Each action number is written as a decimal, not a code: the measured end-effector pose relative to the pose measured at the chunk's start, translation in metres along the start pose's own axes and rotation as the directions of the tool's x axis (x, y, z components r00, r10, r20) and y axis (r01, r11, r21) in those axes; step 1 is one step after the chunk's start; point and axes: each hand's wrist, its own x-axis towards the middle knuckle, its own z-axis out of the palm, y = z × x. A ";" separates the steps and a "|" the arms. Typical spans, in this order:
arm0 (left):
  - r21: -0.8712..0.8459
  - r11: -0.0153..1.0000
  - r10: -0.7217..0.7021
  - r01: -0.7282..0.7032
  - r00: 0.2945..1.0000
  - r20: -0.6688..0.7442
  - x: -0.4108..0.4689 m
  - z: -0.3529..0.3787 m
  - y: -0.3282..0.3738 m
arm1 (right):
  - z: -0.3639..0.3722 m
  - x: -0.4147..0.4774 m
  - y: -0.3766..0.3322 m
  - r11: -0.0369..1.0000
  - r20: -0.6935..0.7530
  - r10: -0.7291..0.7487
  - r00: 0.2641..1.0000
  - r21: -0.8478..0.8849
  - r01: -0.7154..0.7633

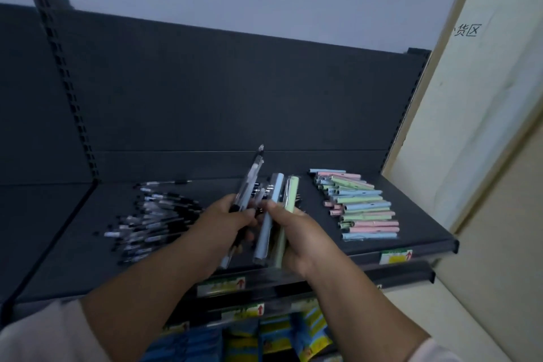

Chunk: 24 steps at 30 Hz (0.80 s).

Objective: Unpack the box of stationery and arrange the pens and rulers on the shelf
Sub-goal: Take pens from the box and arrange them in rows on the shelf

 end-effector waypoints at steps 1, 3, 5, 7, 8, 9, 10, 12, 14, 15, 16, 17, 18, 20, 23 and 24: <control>-0.014 1.000 -0.011 0.010 1.000 -0.012 0.007 0.009 0.001 | -0.011 0.007 -0.007 1.000 0.001 -0.004 1.000 -0.015 0.004; -0.031 0.999 -0.032 0.031 0.999 -0.035 0.023 0.029 0.004 | -0.036 0.022 -0.022 0.998 -0.013 -0.005 1.000 -0.060 0.005; -0.053 0.997 -0.063 0.060 0.996 -0.060 0.041 0.050 0.005 | -0.063 0.038 -0.039 0.994 -0.042 -0.013 0.999 -0.108 0.009; -0.081 0.994 -0.087 0.080 0.993 -0.084 0.061 0.075 0.008 | -0.090 0.055 -0.060 0.988 -0.057 -0.028 0.998 -0.154 0.019; -0.087 0.992 -0.094 0.086 0.991 -0.092 0.071 0.089 0.009 | -0.106 0.063 -0.071 0.983 -0.063 -0.042 0.997 -0.181 0.030; -0.091 0.992 -0.095 0.086 0.991 -0.099 0.080 0.102 0.011 | -0.120 0.071 -0.083 0.976 -0.068 -0.060 0.996 -0.215 0.044; -0.098 0.992 -0.091 0.080 0.990 -0.107 0.090 0.115 0.012 | -0.134 0.079 -0.095 0.967 -0.079 -0.079 0.994 -0.250 0.057; -0.116 0.991 -0.084 0.070 0.989 -0.120 0.109 0.138 0.015 | -0.161 0.094 -0.120 0.962 -0.115 -0.083 0.990 -0.270 0.050; -0.131 0.988 -0.094 0.076 0.987 -0.134 0.122 0.156 0.018 | -0.185 0.109 -0.141 0.971 -0.178 -0.046 0.983 -0.240 0.002; -0.129 0.988 -0.099 0.082 0.986 -0.134 0.128 0.164 0.019 | -0.194 0.115 -0.149 0.975 -0.203 -0.025 0.979 -0.220 -0.021; -0.123 0.988 -0.104 0.088 0.986 -0.130 0.132 0.170 0.020 | -0.204 0.122 -0.155 0.980 -0.223 -0.009 0.975 -0.197 -0.036; -0.119 0.989 -0.107 0.092 0.986 -0.128 0.135 0.175 0.020 | -0.212 0.128 -0.160 0.984 -0.235 0.005 0.972 -0.171 -0.046; -0.117 0.988 -0.111 0.095 0.985 -0.132 0.139 0.179 0.020 | -0.220 0.134 -0.163 0.988 -0.240 0.013 0.971 -0.146 -0.049; -0.121 0.988 -0.118 0.100 0.982 -0.150 0.146 0.186 0.018 | -0.231 0.140 -0.167 0.993 -0.233 0.035 0.972 -0.098 -0.059; -0.131 0.985 -0.133 0.111 0.975 -0.176 0.156 0.194 0.017 | -0.241 0.145 -0.167 0.997 -0.247 0.063 0.967 -0.033 -0.074; -0.125 0.985 -0.138 0.117 0.975 -0.175 0.158 0.197 0.016 | -0.244 0.147 -0.167 0.997 -0.258 0.058 0.964 -0.032 -0.069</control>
